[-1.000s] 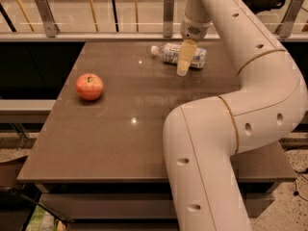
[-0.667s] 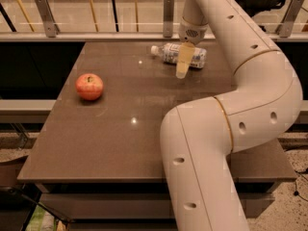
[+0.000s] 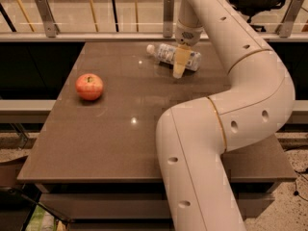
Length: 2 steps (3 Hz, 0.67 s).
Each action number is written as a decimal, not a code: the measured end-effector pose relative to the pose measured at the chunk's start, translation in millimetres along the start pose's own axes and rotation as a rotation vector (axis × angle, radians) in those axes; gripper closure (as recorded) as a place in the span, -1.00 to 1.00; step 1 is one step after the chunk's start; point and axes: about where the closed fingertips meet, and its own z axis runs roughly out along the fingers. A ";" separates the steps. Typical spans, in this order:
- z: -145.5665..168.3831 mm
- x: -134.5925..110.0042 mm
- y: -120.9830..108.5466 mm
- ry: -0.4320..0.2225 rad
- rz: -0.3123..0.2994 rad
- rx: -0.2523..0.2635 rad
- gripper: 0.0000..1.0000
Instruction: Place blue plastic bottle upright
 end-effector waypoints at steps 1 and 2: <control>4.0 -3.6 -6.4 -0.011 0.000 0.020 -0.21; 8.2 -6.4 -11.6 -0.020 0.000 0.034 0.26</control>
Offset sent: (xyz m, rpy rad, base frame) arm 0.0073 0.0024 -0.0025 0.0061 -0.0210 -0.0017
